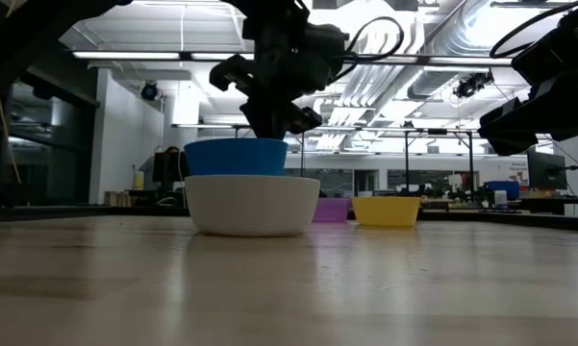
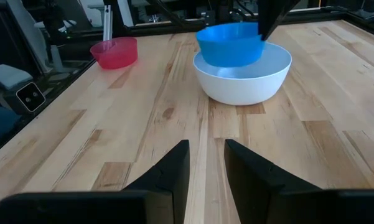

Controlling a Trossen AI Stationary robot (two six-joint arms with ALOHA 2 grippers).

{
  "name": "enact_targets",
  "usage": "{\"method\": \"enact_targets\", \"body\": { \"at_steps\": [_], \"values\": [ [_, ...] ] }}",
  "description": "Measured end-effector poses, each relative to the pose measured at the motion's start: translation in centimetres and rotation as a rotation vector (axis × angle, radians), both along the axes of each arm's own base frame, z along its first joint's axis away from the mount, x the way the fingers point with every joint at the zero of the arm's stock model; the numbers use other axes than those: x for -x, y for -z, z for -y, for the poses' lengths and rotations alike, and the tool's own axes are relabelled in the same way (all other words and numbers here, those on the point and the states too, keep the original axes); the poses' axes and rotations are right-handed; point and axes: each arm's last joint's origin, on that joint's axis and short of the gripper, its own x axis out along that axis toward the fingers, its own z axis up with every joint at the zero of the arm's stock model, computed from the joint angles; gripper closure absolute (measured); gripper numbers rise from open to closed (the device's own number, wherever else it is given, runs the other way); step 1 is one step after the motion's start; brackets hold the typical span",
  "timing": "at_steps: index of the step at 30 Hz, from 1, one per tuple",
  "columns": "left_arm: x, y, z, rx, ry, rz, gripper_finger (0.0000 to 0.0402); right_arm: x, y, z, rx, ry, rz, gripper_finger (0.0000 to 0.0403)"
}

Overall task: Nest bowls inside each other
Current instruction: Stack the blue bowl on the white bowl, then stack the pink bowl on the blue bowl

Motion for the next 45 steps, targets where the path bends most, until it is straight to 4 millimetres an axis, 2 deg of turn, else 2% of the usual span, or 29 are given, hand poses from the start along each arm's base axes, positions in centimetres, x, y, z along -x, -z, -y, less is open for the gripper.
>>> {"method": "enact_targets", "body": {
  "at_steps": [6, 18, 27, 45],
  "values": [
    [-0.6, 1.4, -0.6, -0.012, 0.012, -0.003, 0.0401, 0.0, 0.0, 0.0, 0.000, 0.000, 0.001, 0.0308],
    [-1.2, 2.2, -1.2, -0.027, 0.044, 0.017, 0.0401, 0.0, 0.0, 0.0, 0.000, 0.000, -0.001, 0.0308],
    [-1.3, 2.1, -1.1, -0.007, 0.025, 0.035, 0.0400, 0.0, 0.0, 0.0, 0.000, 0.000, 0.000, 0.0308],
    [-1.8, 2.1, -0.7, -0.045, -0.046, 0.041, 0.0337, 0.0, 0.0, 0.0, 0.000, 0.000, 0.000, 0.0308]
  ]
}}
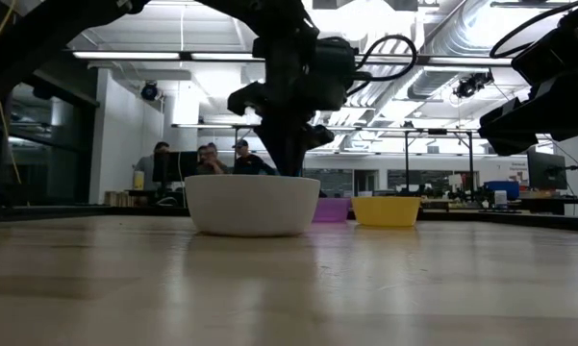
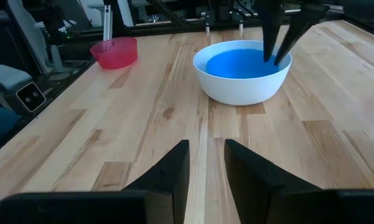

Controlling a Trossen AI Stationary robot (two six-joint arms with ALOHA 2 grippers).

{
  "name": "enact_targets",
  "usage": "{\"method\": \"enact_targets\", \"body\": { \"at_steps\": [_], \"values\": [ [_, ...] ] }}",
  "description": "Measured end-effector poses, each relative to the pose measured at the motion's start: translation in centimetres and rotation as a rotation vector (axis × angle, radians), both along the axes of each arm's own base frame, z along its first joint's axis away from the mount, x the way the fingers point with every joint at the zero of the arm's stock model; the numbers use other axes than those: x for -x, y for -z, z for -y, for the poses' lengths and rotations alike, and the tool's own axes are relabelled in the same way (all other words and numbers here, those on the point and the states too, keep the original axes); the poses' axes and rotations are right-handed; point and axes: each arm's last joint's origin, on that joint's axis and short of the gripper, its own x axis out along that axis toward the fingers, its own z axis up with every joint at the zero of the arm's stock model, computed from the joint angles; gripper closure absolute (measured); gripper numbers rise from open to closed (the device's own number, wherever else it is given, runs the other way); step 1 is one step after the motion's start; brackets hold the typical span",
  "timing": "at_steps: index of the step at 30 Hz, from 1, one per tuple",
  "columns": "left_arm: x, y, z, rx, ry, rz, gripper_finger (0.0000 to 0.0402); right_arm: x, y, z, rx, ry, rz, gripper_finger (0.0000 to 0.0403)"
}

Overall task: Nest bowls inside each other
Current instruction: Stack the pink bowl on the blue bowl

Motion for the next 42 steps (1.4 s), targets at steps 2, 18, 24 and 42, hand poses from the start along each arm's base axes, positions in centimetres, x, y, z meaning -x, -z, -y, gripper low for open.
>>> {"method": "enact_targets", "body": {
  "at_steps": [2, 18, 24, 42],
  "values": [
    [0.1, 0.0, -0.1, -0.042, -0.006, -0.013, 0.0337, 0.0, 0.0, 0.0, 0.000, 0.000, 0.000, 0.0308],
    [0.6, -1.1, 1.1, -0.056, -0.011, -0.032, 0.0336, 0.0, 0.0, 0.0, 0.000, 0.000, 0.000, 0.0308],
    [1.2, -1.9, 1.8, -0.057, -0.035, -0.056, 0.0336, 0.0, 0.0, 0.0, 0.000, 0.000, 0.000, 0.0308],
    [5.3, -2.4, 7.4, 0.005, -0.190, -0.060, 0.0336, 0.0, 0.0, 0.0, 0.000, 0.000, 0.000, 0.0308]
  ]
}}
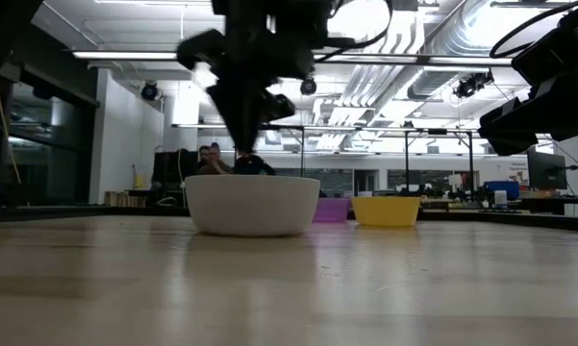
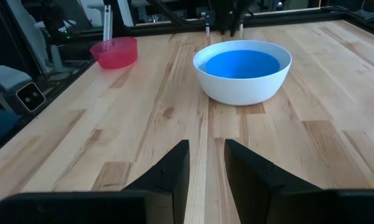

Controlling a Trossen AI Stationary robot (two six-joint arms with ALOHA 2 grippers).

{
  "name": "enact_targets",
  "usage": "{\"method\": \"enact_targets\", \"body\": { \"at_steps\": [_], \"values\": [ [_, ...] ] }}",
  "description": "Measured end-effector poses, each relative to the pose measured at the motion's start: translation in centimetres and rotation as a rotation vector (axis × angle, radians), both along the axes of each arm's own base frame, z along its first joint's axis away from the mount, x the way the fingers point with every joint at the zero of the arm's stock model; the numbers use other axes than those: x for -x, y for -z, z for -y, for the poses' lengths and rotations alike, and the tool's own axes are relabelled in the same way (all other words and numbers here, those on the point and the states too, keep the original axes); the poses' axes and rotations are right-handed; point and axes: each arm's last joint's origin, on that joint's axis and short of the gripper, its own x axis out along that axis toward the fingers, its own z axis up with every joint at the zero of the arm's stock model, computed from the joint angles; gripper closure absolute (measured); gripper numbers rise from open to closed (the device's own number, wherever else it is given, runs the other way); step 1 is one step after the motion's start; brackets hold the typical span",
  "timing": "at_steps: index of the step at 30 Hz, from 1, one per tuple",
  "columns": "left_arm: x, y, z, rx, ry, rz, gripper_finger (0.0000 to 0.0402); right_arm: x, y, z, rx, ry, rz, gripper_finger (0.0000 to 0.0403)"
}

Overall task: Nest bowls inside each other
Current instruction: Stack the pink bowl on the blue bowl

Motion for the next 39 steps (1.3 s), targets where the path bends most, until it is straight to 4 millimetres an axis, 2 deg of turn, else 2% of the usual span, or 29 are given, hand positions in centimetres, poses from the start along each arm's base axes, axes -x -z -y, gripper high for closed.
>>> {"method": "enact_targets", "body": {
  "at_steps": [8, 14, 24, 31, 39],
  "values": [
    [2.8, 0.6, 4.1, 0.036, -0.142, 0.000, 0.0336, 0.0, 0.0, 0.0, 0.000, 0.000, -0.001, 0.0308],
    [3.7, 0.6, 6.1, 0.045, -0.195, -0.017, 0.0336, 0.0, 0.0, 0.0, 0.000, 0.000, 0.000, 0.0308],
    [4.7, 0.1, 8.1, -0.036, -0.244, -0.025, 0.0336, 0.0, 0.0, 0.0, 0.000, 0.000, 0.000, 0.0308],
    [5.5, 1.8, 9.3, -0.035, -0.293, -0.055, 0.0336, 0.0, 0.0, 0.0, 0.000, 0.000, 0.000, 0.0308],
    [6.7, 2.1, 11.2, -0.019, -0.346, -0.061, 0.0336, 0.0, 0.0, 0.0, 0.000, 0.000, 0.000, 0.0308]
  ]
}}
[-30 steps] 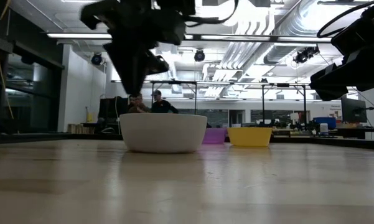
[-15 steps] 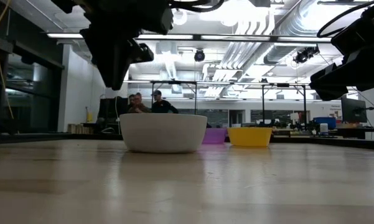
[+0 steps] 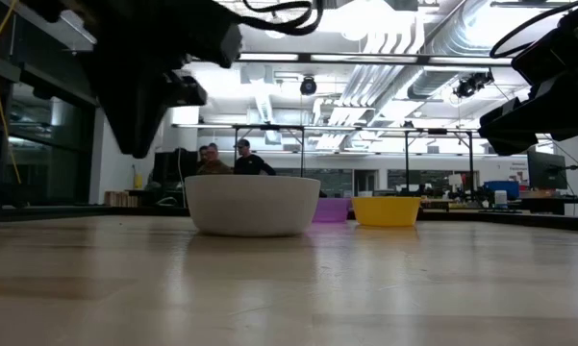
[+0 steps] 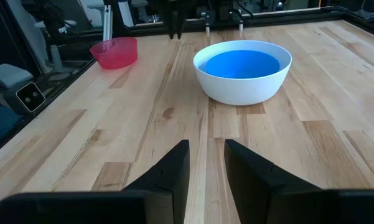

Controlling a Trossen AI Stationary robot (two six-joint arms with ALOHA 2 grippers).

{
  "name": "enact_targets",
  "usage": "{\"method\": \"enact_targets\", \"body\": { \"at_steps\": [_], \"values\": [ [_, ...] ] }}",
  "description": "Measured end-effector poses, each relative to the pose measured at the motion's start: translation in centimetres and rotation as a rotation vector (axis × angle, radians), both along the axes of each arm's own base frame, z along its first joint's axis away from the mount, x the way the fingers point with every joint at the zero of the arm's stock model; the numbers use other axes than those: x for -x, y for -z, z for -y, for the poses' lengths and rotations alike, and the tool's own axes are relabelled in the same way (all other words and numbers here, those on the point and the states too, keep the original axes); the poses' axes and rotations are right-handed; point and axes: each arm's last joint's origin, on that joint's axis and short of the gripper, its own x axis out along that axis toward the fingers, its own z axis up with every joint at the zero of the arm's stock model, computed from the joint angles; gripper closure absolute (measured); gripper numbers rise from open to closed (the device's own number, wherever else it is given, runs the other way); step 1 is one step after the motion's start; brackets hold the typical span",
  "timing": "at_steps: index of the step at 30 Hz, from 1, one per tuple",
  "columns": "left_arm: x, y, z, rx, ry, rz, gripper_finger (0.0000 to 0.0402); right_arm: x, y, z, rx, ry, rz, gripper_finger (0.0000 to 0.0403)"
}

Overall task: Nest bowls inside each other
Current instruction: Stack the pink bowl on the blue bowl

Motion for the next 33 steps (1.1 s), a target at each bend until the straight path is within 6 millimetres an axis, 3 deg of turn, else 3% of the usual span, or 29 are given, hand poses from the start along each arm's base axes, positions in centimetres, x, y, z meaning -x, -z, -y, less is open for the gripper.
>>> {"method": "enact_targets", "body": {
  "at_steps": [8, 18, 27, 33],
  "values": [
    [1.0, -0.7, 1.4, 0.008, -0.064, 0.002, 0.0336, 0.0, 0.0, 0.0, 0.000, 0.000, 0.000, 0.0308],
    [2.7, 0.5, 4.4, 0.003, -0.124, -0.021, 0.0336, 0.0, 0.0, 0.0, 0.000, 0.001, 0.000, 0.0308],
    [5.7, 0.2, 7.9, -0.026, 0.137, -0.062, 0.0336, 0.0, 0.0, 0.0, 0.000, 0.000, 0.000, 0.0308],
    [5.6, 0.0, 8.9, 0.043, 0.204, -0.021, 0.0336, 0.0, 0.0, 0.0, 0.000, 0.000, 0.000, 0.0308]
  ]
}}
